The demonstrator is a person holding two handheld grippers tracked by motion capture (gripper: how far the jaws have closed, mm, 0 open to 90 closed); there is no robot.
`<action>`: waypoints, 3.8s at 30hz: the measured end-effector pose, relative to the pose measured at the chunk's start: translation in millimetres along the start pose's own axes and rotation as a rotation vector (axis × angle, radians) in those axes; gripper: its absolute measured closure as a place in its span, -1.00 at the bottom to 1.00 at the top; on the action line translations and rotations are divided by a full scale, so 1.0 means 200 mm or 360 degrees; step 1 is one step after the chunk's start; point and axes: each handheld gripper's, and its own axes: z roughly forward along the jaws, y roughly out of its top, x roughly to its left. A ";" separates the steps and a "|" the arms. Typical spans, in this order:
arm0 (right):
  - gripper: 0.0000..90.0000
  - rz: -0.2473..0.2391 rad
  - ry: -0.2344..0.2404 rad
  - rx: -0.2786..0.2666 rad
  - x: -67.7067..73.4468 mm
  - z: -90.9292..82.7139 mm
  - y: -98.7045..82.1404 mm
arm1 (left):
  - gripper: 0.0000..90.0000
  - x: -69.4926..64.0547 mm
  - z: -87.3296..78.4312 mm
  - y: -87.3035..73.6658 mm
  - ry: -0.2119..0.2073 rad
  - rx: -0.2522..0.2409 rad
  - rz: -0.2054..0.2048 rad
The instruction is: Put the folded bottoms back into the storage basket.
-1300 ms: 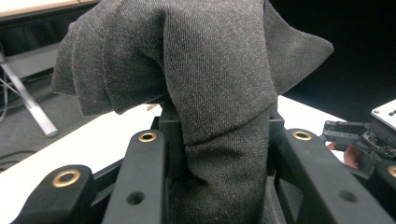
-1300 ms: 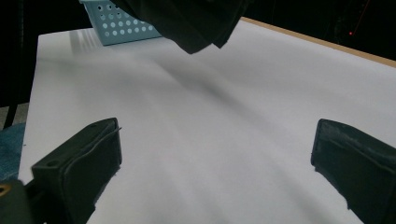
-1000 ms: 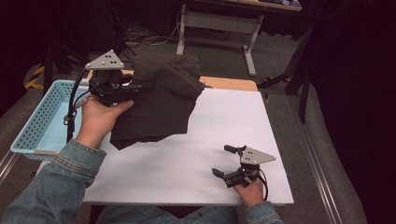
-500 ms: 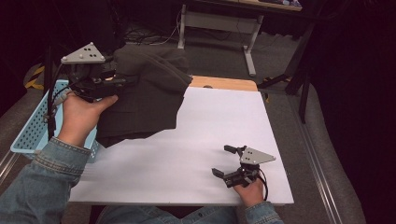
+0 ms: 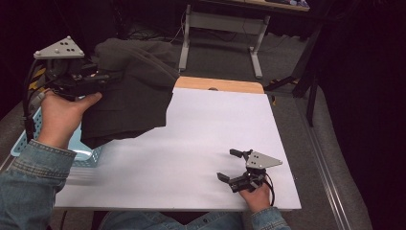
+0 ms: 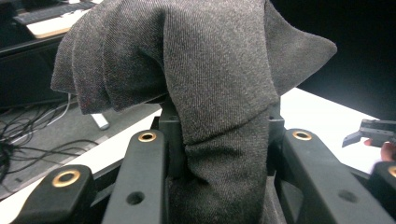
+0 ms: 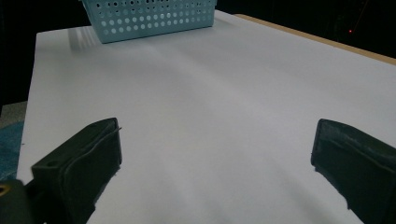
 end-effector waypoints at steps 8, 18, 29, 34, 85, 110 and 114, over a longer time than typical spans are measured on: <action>-0.95 0.0002 -0.0001 -0.0003 0.00 0.00 0.00 | 0.46 0.08 -0.08 -0.02 0.0054 -0.0004 -0.0034; -0.95 0.0003 -0.0003 0.0002 0.00 0.00 0.00 | 0.46 0.17 -0.20 -0.06 0.0128 0.0003 -0.0055; -0.95 0.0003 -0.0007 0.0012 0.00 0.00 0.00 | 0.46 0.24 -0.31 -0.11 0.0181 0.0028 -0.0069; -0.95 0.0003 -0.0008 0.0014 0.00 0.01 0.00 | 0.46 0.28 -0.35 -0.14 0.0198 0.0051 -0.0082; -0.95 0.0008 0.0002 0.0035 0.00 0.02 0.00 | 0.43 0.59 -0.28 -0.47 0.0155 0.0421 -0.0218; -0.95 0.0008 0.0008 0.0033 0.00 0.02 0.00 | 0.41 0.90 -0.08 -0.70 0.0181 0.0542 -0.0532; -0.95 0.0006 0.0013 0.0033 0.00 0.02 0.00 | 0.40 0.94 -0.05 -0.74 0.0182 0.0565 -0.0589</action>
